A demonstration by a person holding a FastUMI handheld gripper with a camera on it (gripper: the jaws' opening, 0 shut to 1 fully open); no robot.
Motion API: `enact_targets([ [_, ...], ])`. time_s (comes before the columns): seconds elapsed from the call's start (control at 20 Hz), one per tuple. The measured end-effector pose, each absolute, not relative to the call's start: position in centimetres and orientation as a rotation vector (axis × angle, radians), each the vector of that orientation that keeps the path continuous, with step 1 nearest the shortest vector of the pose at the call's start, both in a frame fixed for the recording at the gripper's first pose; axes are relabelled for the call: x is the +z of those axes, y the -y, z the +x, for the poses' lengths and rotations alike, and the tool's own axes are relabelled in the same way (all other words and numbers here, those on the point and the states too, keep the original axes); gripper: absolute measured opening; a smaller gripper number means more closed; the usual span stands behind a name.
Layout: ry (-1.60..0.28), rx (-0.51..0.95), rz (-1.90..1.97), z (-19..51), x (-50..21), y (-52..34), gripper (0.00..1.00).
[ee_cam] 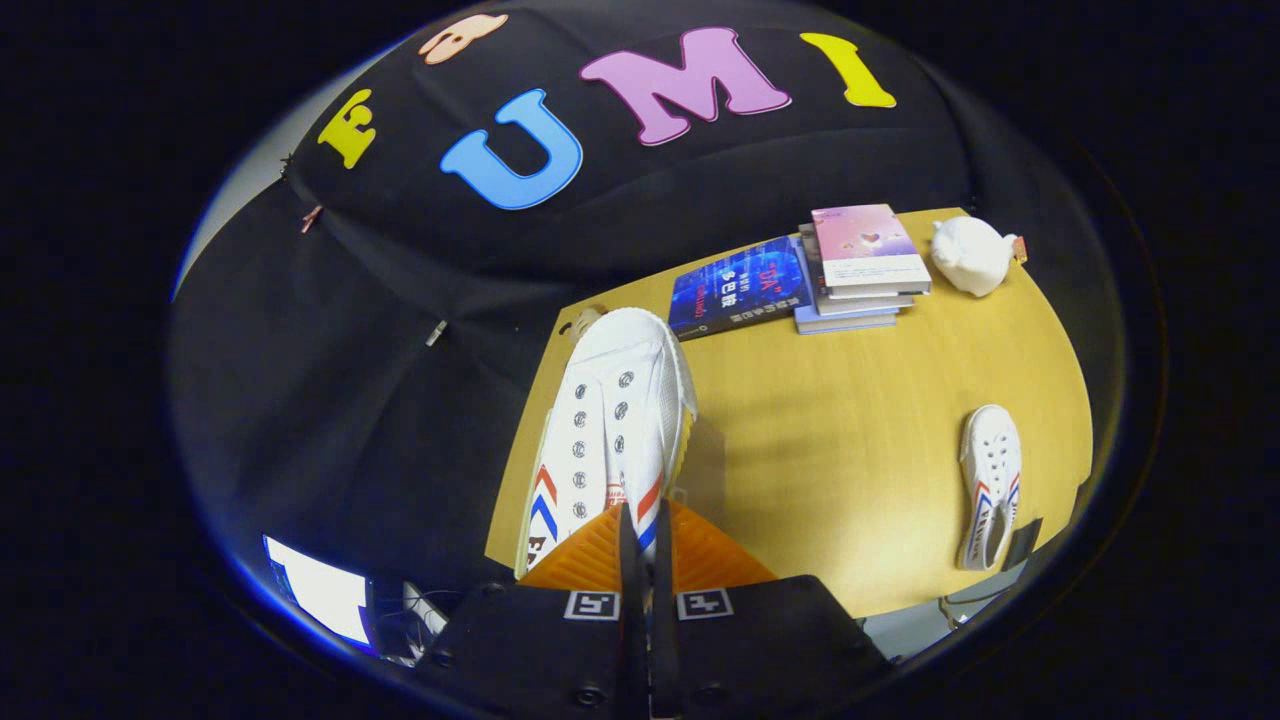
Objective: Open the storage box then place both shoes into the box .Put the left shoe in first, then the right shoe, with the right side of both shoes facing outward in a uniform manner.
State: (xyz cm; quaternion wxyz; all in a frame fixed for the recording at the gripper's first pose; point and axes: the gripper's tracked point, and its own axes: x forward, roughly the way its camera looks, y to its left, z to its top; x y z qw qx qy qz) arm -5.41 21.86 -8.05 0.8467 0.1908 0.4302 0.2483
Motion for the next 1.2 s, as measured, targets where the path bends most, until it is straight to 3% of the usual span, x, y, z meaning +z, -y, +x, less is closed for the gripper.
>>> enact_targets([
  [0.55,-1.01,0.541,0.356,-6.2,-14.4,-34.6,0.06],
  [1.2,-1.174,0.427,0.185,-6.2,-25.0,-36.8,0.07],
])
